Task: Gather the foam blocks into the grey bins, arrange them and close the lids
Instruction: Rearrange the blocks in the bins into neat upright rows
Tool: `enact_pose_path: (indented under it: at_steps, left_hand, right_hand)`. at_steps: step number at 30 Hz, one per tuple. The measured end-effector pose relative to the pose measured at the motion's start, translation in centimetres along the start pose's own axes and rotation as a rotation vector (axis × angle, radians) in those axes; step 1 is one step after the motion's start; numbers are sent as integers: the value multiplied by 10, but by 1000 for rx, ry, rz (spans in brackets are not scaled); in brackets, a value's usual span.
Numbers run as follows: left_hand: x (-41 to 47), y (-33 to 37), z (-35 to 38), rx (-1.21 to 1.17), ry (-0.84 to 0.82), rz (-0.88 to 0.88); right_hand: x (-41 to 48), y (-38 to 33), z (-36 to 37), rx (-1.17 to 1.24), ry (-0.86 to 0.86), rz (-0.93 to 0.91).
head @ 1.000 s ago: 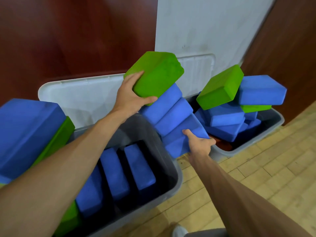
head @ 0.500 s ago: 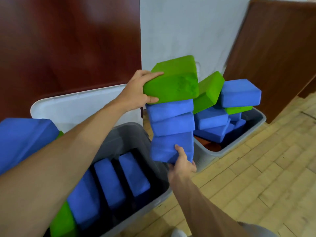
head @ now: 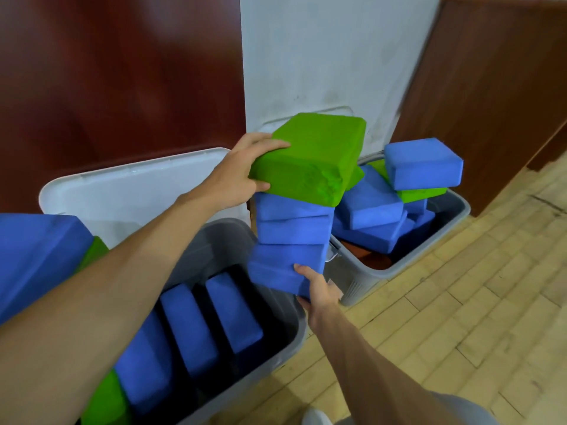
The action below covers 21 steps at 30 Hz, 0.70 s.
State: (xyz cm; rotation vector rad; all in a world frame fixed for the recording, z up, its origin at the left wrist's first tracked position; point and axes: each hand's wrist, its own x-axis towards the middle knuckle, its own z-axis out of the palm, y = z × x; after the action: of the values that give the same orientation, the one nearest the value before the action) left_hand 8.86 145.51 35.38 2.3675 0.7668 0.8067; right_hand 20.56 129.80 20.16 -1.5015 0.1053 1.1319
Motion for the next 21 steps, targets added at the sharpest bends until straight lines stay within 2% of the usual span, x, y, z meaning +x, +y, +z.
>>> enact_pose_path:
  at_steps: [5, 10, 13, 17, 21]
  left_hand:
    - [-3, 2, 7, -29, -20, -53]
    - [-3, 14, 2, -214, -81, -136]
    - [-4, 22, 4, -309, -21, -179]
    - [-5, 26, 7, -375, 66, -218]
    - [-3, 25, 8, -388, 130, -245]
  right_hand:
    - [-3, -12, -11, -195, -61, 58]
    - [-8, -26, -20, -293, -90, -23]
    - [-13, -41, -22, -316, -31, -34]
    - [-10, -65, -25, -334, 140, -229]
    - [-15, -83, -18, -343, 147, -414]
